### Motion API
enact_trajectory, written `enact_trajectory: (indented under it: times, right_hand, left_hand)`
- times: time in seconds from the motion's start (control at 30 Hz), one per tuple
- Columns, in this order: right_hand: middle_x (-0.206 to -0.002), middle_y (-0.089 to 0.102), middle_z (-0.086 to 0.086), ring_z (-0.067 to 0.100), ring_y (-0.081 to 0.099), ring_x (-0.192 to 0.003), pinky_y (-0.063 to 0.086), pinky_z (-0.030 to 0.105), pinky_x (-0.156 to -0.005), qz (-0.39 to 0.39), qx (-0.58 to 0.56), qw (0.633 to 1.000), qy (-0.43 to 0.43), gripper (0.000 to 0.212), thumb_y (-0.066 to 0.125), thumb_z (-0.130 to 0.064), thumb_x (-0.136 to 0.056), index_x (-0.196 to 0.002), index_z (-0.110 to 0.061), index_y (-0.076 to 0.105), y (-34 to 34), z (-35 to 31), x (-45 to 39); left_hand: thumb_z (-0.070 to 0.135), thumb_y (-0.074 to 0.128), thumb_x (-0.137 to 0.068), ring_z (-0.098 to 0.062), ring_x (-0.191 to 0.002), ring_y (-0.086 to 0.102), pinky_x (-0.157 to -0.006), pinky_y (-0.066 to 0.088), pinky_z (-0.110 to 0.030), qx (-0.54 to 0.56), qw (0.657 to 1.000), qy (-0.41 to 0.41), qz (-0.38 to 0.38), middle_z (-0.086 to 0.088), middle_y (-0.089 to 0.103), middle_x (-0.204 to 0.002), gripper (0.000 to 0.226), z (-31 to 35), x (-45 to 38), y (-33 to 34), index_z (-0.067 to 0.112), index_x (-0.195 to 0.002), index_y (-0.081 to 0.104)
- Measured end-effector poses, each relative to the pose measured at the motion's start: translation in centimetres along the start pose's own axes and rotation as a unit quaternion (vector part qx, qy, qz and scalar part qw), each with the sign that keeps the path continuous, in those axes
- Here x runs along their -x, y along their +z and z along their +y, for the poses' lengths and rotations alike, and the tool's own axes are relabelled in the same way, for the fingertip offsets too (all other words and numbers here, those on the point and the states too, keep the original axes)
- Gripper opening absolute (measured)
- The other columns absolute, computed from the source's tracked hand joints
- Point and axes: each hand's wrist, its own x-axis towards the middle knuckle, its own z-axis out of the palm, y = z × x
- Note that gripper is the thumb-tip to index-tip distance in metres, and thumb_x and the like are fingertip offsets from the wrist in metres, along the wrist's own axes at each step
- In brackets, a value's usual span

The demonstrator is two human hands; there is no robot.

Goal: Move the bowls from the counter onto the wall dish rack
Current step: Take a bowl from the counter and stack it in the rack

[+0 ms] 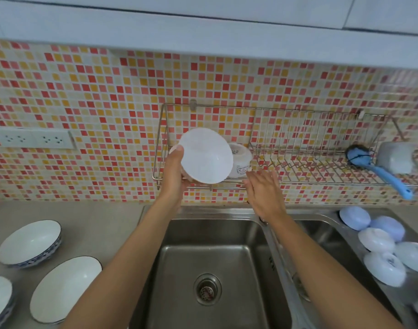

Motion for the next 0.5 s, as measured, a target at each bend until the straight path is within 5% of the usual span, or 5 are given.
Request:
enact_trajectory:
  times: [0.17,0.27,0.5]
  right_hand:
    - [-0.144,0.051,0.005,0.021,0.035,-0.141,-0.002,0.039,-0.121,0.009,0.017,1.0,0.021,0.057,0.017,-0.046,-0.103,-0.14,-0.014,0.046,0.7,-0.2,0.1]
    - [-0.147,0.048,0.005,0.021,0.033,-0.142,0.0,0.037,-0.12,0.011,0.009,1.0,0.021,0.059,0.016,-0.045,-0.102,-0.143,-0.012,0.043,0.7,-0.1,0.2]
    - [-0.147,0.048,0.006,0.02,0.037,-0.14,0.003,0.039,-0.121,0.038,0.021,0.998,0.034,0.061,0.014,-0.044,-0.102,-0.144,-0.011,0.042,1.7,-0.3,0.4]
  left_hand:
    - [0.053,0.056,-0.088,-0.022,-0.121,0.047,-0.097,0.05,-0.046,-0.116,0.992,0.042,-0.002,0.002,0.042,-0.141,0.057,0.4,-2.0,2.1,0.035,-0.138,0.037]
    - [0.046,0.061,-0.088,-0.018,-0.116,0.049,-0.088,0.051,-0.031,-0.193,0.975,0.104,-0.017,0.004,0.047,-0.135,0.059,0.7,-2.8,3.6,0.031,-0.139,0.036]
    - [0.043,0.07,-0.081,-0.016,-0.129,0.039,-0.102,0.035,-0.029,-0.378,0.873,0.299,-0.072,-0.002,0.043,-0.141,0.072,0.6,-5.9,6.5,0.02,-0.141,0.037]
